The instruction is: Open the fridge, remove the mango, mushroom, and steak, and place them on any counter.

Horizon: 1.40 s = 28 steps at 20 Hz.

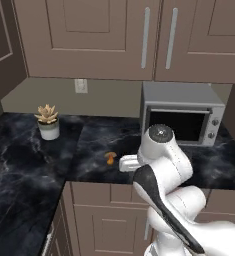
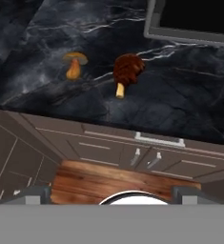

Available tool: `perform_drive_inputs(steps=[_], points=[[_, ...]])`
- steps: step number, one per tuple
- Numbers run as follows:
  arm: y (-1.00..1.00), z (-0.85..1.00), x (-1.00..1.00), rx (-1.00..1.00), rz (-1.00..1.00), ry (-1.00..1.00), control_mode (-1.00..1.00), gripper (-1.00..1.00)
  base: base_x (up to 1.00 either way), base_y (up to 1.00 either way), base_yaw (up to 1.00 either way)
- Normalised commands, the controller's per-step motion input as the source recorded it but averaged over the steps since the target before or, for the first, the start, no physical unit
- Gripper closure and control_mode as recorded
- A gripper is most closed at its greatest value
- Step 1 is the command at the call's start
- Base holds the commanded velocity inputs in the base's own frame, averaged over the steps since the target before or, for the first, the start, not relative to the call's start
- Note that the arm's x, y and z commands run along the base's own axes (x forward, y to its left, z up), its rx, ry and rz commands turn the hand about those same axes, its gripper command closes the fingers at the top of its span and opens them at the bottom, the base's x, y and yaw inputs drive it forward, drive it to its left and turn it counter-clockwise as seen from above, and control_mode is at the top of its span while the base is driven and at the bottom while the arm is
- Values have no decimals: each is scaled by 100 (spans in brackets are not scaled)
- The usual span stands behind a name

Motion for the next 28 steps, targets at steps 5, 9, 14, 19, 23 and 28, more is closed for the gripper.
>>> perform_drive_inputs(steps=[5, 9, 14, 19, 23, 28], points=[[-35, 100, -47, 3, 0, 9, -100, -100, 0, 0, 0], [-13, 100, -37, 0, 1, 1, -100, -100, 0, 0, 0], [-18, 59, -70, -5, 0, -1, -100, -100, 0, 0, 0], [-32, -2, -55, -2, 0, -7, -100, -100, 0, 0, 0], [-19, -13, -48, 0, 0, -2, -100, -100, 0, 0, 0], [0, 0, 0, 0, 0, 0, 100, -100, -98, -2, -3]])
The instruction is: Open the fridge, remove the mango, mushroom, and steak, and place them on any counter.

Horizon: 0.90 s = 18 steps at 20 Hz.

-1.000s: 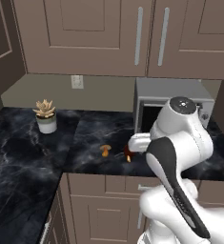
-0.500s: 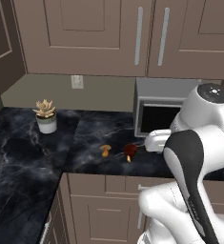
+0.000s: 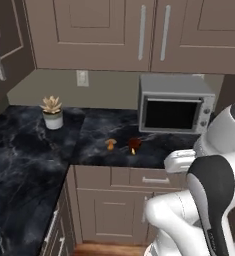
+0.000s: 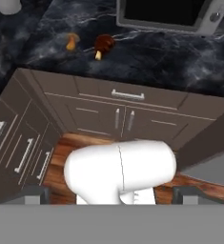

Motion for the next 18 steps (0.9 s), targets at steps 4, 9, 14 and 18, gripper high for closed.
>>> perform_drive_inputs(steps=[4, 9, 14, 18], points=[[0, 0, 0, 0, 0, 0, 100, -100, -100, -12, -10], [0, 0, 0, 0, 0, 0, 100, -100, -36, -78, -49], [0, 0, 0, 0, 0, 0, 100, -100, 10, -97, -48], [0, 0, 0, 0, 0, 0, 100, -100, 10, -99, -27]])
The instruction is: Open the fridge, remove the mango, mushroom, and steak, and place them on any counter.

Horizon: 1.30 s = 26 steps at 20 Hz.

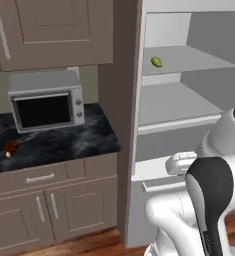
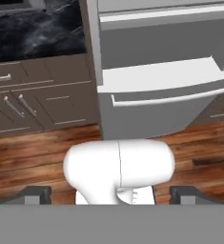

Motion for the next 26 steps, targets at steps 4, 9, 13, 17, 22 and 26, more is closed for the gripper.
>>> perform_drive_inputs(steps=[4, 9, 13, 17, 22, 26], points=[[0, 0, 0, 0, 0, 0, 100, -100, 32, -98, -5], [0, 0, 0, 0, 0, 0, 100, -100, 91, -35, 9], [0, 0, 0, 0, 0, 0, 100, -100, 100, 0, 1], [-1, 54, 35, 0, 6, -5, -100, -100, 0, 0, 0], [0, 97, -45, -6, 23, -45, -100, -100, 0, 0, 0], [0, 97, -4, -6, 23, -38, -100, -100, 0, 0, 0]])
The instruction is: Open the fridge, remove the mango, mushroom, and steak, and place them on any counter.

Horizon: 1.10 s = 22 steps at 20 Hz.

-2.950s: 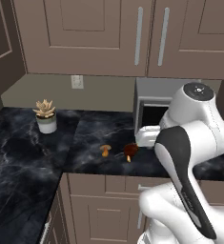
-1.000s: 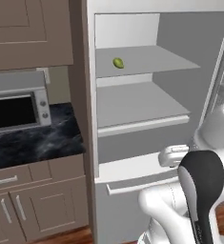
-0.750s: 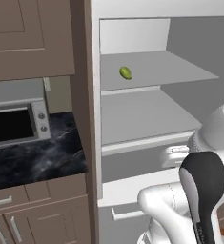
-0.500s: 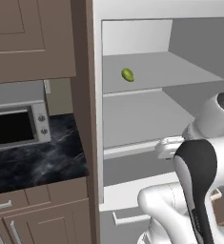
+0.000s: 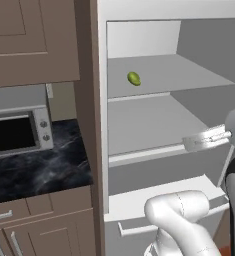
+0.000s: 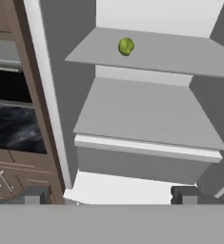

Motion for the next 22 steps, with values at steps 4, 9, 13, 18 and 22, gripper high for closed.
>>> perform_drive_inputs(steps=[4, 9, 13, 18, 22], points=[[0, 86, 86, 0, 7, -5, -100, -100, 0, 0, 0], [0, 39, 100, 0, 0, 2, -100, -100, 0, 0, 0], [0, -1, 100, 0, -1, 4, -100, -100, 0, 0, 0], [0, -39, 82, 0, -3, -5, -100, -100, 0, 0, 0], [0, -36, 61, 0, -2, -14, -100, -100, 0, 0, 0]])
